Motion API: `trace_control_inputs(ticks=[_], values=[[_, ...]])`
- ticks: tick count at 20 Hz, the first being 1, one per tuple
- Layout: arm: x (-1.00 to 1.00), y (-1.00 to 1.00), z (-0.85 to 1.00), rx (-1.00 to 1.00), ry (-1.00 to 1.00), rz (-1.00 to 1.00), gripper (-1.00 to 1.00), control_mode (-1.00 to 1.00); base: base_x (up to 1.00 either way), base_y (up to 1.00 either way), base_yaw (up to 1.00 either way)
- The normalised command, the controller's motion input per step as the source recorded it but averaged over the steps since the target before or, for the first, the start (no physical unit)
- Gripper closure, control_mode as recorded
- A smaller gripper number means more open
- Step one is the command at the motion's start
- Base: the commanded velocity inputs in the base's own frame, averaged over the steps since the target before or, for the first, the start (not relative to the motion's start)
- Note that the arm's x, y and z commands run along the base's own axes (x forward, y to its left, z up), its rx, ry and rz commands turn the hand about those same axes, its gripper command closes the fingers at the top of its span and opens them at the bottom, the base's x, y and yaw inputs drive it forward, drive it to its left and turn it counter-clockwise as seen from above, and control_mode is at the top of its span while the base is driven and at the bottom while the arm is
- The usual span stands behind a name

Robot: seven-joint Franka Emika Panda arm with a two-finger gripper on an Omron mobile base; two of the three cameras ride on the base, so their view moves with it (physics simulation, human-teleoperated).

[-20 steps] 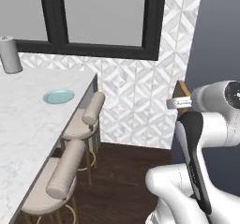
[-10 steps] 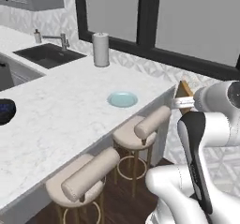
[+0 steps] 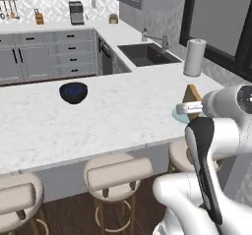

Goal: Start the toaster. Once the lever pops up, take the bread to the plate on the dining counter.

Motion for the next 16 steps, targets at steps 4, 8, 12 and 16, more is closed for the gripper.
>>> trace_control_inputs(ticks=[4,8,12,16], values=[[0.0,0.0,0.0,0.0,0.0,0.0,1.0,1.0,-0.08,-0.87,0.33],[0.0,0.0,0.0,0.0,0.0,0.0,1.0,1.0,-0.16,-0.86,0.03],[0.0,0.0,0.0,0.0,0.0,0.0,1.0,1.0,0.0,-0.73,0.0],[0.0,0.0,0.0,0.0,0.0,0.0,1.0,1.0,0.48,-0.2,0.0]])
